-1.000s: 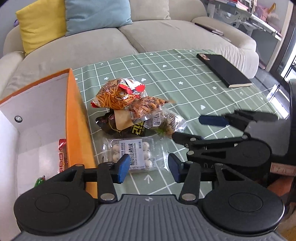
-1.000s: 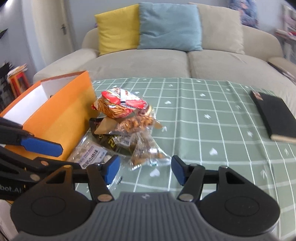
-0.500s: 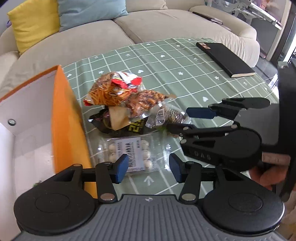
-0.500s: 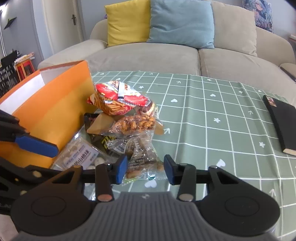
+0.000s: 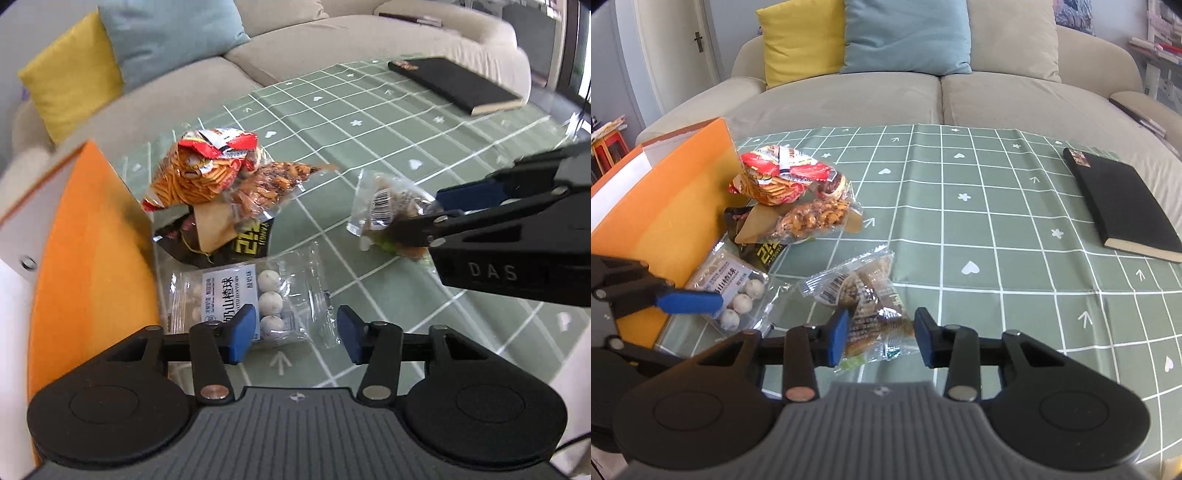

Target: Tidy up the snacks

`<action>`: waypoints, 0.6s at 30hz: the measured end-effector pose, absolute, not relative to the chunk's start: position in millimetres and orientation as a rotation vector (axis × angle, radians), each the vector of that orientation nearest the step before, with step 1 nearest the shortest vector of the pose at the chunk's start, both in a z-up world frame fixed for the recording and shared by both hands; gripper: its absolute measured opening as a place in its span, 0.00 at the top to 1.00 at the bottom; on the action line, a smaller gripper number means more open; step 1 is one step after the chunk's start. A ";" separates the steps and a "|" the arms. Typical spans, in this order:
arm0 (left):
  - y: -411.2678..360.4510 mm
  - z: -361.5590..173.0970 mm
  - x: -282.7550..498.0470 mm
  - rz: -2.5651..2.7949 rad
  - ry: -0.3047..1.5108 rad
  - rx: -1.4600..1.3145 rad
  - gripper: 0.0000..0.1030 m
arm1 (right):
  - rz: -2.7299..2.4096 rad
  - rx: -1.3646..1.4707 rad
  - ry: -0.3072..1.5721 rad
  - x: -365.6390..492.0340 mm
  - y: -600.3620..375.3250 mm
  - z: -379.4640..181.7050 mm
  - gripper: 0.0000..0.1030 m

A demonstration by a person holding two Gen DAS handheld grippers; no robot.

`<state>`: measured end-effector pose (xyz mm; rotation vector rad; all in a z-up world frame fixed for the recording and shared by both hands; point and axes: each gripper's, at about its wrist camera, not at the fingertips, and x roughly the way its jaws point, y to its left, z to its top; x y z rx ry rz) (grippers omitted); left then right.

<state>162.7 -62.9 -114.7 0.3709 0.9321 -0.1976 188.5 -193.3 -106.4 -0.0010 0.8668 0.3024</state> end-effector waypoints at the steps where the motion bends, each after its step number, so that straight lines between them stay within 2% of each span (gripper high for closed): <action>1: -63.6 -115.2 161.8 -0.195 0.925 0.371 0.51 | 0.301 -0.012 0.866 187.4 -192.0 -106.9 0.64; 3: -62.9 -115.4 159.8 -0.194 0.905 0.358 0.57 | 0.298 -0.031 0.866 184.9 -190.2 -108.5 0.65; 4: -62.7 -114.8 158.6 -0.198 0.892 0.349 0.69 | 0.296 -0.040 0.866 184.1 -188.4 -109.0 0.65; 6: -62.0 -113.2 157.0 -0.198 0.875 0.336 0.82 | 0.294 -0.053 0.866 180.1 -187.7 -109.0 0.65; 7: -61.7 -112.9 158.4 -0.218 0.886 0.314 1.00 | 0.292 -0.059 0.866 178.5 -187.0 -108.6 0.65; 18: -45.1 -119.2 142.9 -0.281 0.967 0.111 1.00 | 0.267 -0.114 0.887 151.5 -185.4 -104.2 0.65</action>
